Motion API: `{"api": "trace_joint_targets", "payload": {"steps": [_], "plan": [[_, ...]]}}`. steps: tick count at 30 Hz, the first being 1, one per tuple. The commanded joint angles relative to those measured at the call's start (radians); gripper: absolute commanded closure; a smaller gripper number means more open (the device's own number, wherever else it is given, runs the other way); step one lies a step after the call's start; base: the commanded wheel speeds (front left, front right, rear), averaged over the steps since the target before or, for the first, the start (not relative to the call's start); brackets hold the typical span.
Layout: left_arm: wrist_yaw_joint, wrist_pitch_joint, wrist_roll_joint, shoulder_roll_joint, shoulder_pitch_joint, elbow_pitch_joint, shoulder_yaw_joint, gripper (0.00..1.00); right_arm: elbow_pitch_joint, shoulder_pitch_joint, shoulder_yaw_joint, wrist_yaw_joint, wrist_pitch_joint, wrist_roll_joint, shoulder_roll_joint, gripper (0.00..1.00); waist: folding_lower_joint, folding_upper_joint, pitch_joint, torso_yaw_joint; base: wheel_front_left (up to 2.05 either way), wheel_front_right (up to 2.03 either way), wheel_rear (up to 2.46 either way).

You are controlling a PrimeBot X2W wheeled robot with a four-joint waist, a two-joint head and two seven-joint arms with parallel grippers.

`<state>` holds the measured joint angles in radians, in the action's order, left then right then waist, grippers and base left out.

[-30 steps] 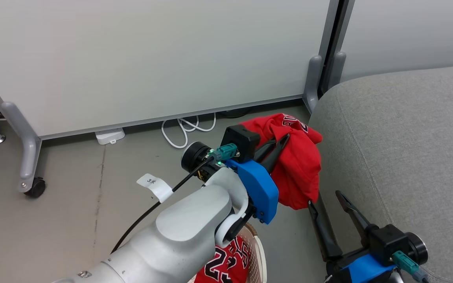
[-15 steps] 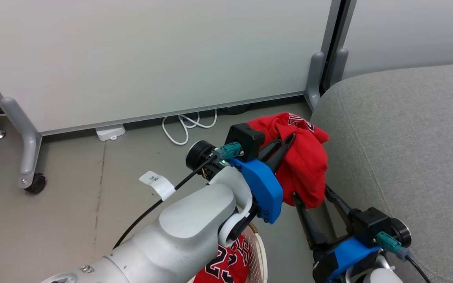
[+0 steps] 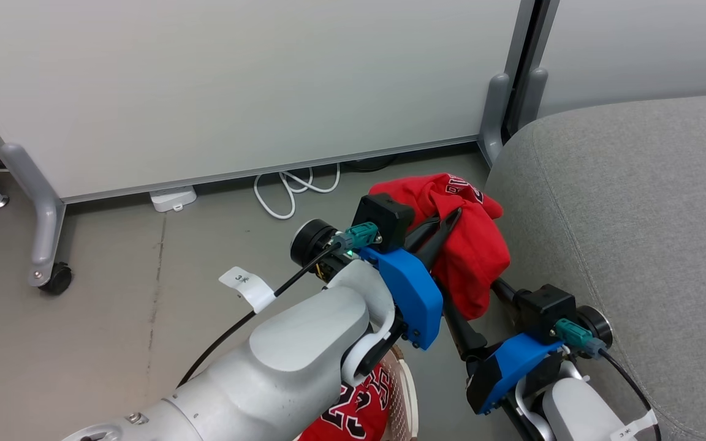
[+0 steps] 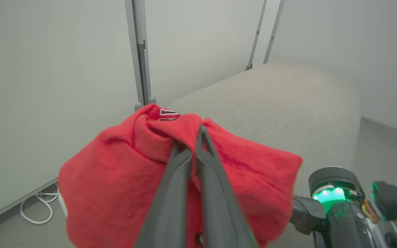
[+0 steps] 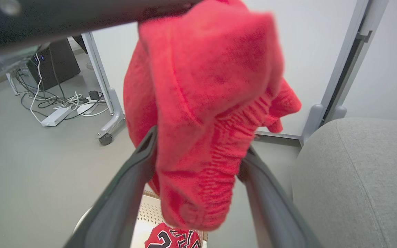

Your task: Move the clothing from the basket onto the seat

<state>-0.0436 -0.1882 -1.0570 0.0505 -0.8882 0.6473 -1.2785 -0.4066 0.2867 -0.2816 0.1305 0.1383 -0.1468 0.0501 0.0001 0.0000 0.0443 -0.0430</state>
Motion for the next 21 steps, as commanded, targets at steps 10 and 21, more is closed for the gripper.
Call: {"api": "trace_joint_targets", "payload": {"steps": [10,21], "plan": [[0.004,-0.007,-0.008,0.0,-0.015,0.012,-0.005,1.0,-0.059,0.042,-0.006,0.0,0.039,-0.01,0.0,1.0,-0.0001,0.0,-0.001,0.004,0.0,0.0,0.0],[0.002,-0.01,-0.006,0.0,-0.009,0.022,-0.006,1.0,-0.071,0.042,0.0,0.0,0.049,-0.014,0.0,1.0,-0.0001,0.0,-0.007,-0.01,0.0,0.0,0.0]]}}
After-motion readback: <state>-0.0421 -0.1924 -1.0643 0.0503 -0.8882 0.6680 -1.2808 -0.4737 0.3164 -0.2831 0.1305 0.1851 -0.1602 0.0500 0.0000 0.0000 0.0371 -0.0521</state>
